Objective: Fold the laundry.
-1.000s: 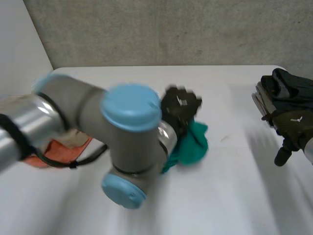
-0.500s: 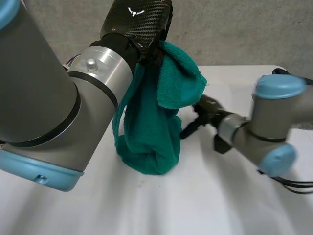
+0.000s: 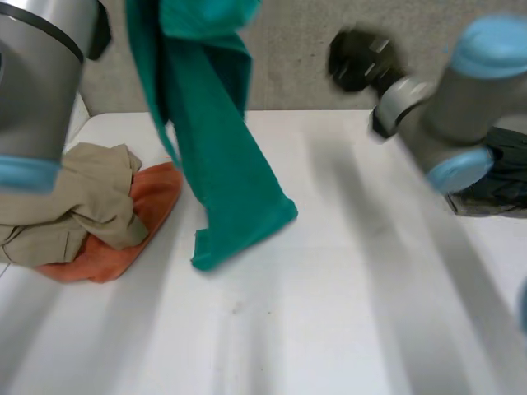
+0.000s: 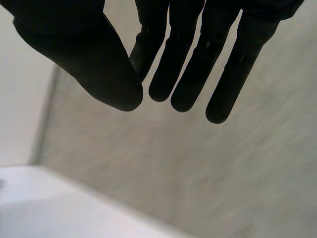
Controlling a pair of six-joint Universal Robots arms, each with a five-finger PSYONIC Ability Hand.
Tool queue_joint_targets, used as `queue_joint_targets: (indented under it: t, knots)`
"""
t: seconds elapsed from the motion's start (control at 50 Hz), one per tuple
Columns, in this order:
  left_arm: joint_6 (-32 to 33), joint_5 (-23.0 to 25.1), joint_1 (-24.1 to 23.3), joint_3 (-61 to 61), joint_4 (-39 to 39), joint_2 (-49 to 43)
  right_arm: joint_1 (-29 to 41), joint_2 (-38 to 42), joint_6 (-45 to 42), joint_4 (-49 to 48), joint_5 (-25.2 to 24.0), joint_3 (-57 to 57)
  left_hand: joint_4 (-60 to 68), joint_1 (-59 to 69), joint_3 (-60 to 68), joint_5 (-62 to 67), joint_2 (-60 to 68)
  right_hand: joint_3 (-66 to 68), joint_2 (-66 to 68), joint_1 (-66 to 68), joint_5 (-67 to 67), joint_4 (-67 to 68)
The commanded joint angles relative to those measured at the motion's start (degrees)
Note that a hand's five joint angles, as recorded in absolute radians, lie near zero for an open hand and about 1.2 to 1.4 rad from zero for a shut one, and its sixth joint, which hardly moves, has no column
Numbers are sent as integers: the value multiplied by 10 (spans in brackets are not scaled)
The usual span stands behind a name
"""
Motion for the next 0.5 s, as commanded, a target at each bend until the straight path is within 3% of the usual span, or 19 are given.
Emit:
queue_joint_targets:
  t: [0.02,0.1,0.16,0.18,0.2,0.22,0.36,0.5]
  knots:
    - [-105,-2,79,-17,43,-9,-43,-160,-137,-63,34,110,112,154,116,150,113,121,123,142,130,115]
    - [-149,2,102,-44,42,-30,-43,-227,-173,-67,18,173,112,154,116,150,113,121,123,142,130,115]
    - [-164,6,94,-55,37,-52,-42,-253,-183,-27,-13,213,112,154,116,150,113,121,123,142,130,115]
    - [-164,10,90,-59,37,-54,-42,-252,-182,-10,-20,217,112,154,116,150,113,15,17,36,24,9]
    - [-163,17,87,-65,37,-53,-42,-249,-182,7,-26,221,112,154,116,150,113,-183,-181,-161,-173,-189]
    - [-162,31,77,-70,37,-52,-42,-229,-181,43,-30,224,112,154,116,150,113,-579,-577,-558,-570,-585]
    - [-160,90,49,-72,20,17,-30,-76,-182,96,-46,144,112,154,116,150,113,-579,-577,-558,-570,-585]
    - [-161,133,34,-101,-23,101,0,62,-166,117,-150,18,112,154,116,150,113,-579,-577,-558,-570,-585]
